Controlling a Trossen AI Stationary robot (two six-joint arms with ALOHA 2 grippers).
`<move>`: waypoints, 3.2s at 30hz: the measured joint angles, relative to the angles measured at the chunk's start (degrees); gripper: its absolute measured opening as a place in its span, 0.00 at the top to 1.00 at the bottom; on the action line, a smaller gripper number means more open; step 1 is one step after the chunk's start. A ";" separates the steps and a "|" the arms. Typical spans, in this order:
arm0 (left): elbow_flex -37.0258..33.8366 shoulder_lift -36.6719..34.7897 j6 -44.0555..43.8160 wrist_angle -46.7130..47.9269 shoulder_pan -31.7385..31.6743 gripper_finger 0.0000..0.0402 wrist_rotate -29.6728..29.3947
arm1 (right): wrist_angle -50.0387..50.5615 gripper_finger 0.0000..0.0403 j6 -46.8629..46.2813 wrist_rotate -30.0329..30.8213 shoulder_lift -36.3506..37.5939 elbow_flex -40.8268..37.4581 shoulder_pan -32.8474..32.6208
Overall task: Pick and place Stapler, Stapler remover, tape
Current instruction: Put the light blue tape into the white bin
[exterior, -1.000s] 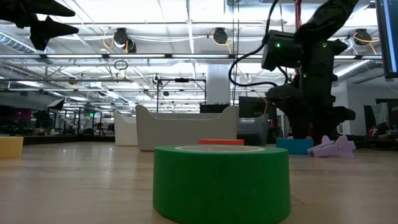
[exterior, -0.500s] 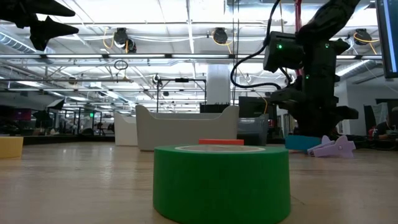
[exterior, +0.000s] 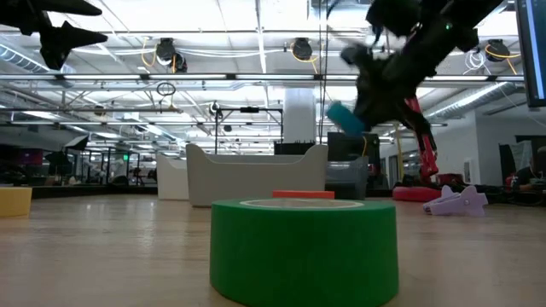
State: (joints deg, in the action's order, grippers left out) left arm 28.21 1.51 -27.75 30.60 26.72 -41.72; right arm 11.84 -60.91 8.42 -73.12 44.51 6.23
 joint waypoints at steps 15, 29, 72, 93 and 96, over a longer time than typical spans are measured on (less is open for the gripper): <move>0.00 21.35 3.55 -18.08 -0.33 0.47 -2.84 | -41.80 0.91 19.52 9.91 -1.43 0.39 -1.48; 0.02 39.31 21.68 -47.38 -8.28 0.47 -3.42 | -51.75 0.90 42.96 9.84 -15.06 14.31 -1.48; 9.20 54.95 18.47 -54.78 -27.80 0.47 35.43 | -48.75 0.91 48.37 0.30 -22.49 26.47 -1.46; 9.22 58.15 12.62 -59.04 -32.72 0.74 51.02 | -46.57 0.91 46.22 -0.45 -22.49 26.45 -1.57; 9.22 58.17 13.04 -59.12 -33.42 0.88 53.74 | -45.88 0.91 45.64 -0.72 -22.49 26.45 -1.57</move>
State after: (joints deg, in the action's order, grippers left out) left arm 37.43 59.68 -14.71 -28.52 -6.70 12.01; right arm -34.04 -15.27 7.70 -95.61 70.96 4.67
